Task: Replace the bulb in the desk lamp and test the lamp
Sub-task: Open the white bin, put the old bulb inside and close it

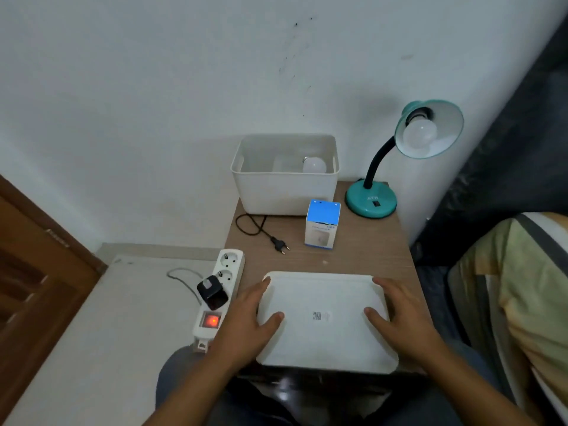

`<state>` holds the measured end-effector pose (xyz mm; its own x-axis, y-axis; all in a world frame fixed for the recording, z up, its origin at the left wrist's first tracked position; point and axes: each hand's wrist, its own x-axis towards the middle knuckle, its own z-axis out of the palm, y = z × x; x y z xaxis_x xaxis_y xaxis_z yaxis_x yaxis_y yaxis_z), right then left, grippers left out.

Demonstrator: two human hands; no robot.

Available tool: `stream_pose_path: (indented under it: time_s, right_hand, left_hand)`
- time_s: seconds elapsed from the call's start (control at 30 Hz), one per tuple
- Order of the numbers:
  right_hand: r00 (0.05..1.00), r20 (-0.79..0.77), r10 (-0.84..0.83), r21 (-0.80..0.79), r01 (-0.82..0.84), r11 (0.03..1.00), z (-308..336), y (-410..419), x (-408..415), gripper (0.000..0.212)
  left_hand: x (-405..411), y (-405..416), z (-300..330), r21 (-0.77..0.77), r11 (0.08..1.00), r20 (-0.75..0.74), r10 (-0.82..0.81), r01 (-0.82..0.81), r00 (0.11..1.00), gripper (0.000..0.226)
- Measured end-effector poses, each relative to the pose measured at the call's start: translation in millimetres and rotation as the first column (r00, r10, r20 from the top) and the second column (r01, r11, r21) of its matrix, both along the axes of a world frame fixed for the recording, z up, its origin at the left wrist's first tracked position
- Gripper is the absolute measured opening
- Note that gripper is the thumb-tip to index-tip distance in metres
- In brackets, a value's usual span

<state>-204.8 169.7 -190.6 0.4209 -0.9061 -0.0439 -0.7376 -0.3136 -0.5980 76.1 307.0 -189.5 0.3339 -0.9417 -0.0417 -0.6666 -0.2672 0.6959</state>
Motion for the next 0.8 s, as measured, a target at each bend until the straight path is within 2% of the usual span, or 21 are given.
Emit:
stream_pose_path:
  time_s: [0.2, 0.33, 0.47, 0.6, 0.8]
  right_hand:
    - [0.998, -0.064, 0.023, 0.053, -0.019, 0.998, -9, 35, -24, 0.065]
    - [0.991, -0.115, 0.071, 0.125, -0.056, 0.991, -11, 53, -30, 0.085]
    - [0.986, -0.116, 0.118, 0.132, -0.102, 0.986, -17, 60, -34, 0.102]
    - [0.989, -0.1, 0.11, 0.12, -0.098, 0.988, -21, 61, -33, 0.101]
    - [0.998, 0.012, 0.056, 0.176, -0.057, 0.983, -19, 61, -37, 0.101]
  left_hand:
    - [-18, 28, -15, 0.17, 0.985, 0.077, 0.002, -0.015, 0.997, 0.096]
    - [-22, 38, -19, 0.287, 0.958, 0.134, -0.054, 0.013, 0.99, 0.114]
    - [-24, 41, -20, 0.297, 0.953, 0.182, -0.109, 0.051, 0.977, 0.118]
    - [-24, 41, -20, 0.282, 0.959, 0.173, -0.087, 0.035, 0.981, 0.114]
    - [-27, 43, -12, 0.208, 0.978, 0.115, -0.027, 0.003, 0.993, 0.113]
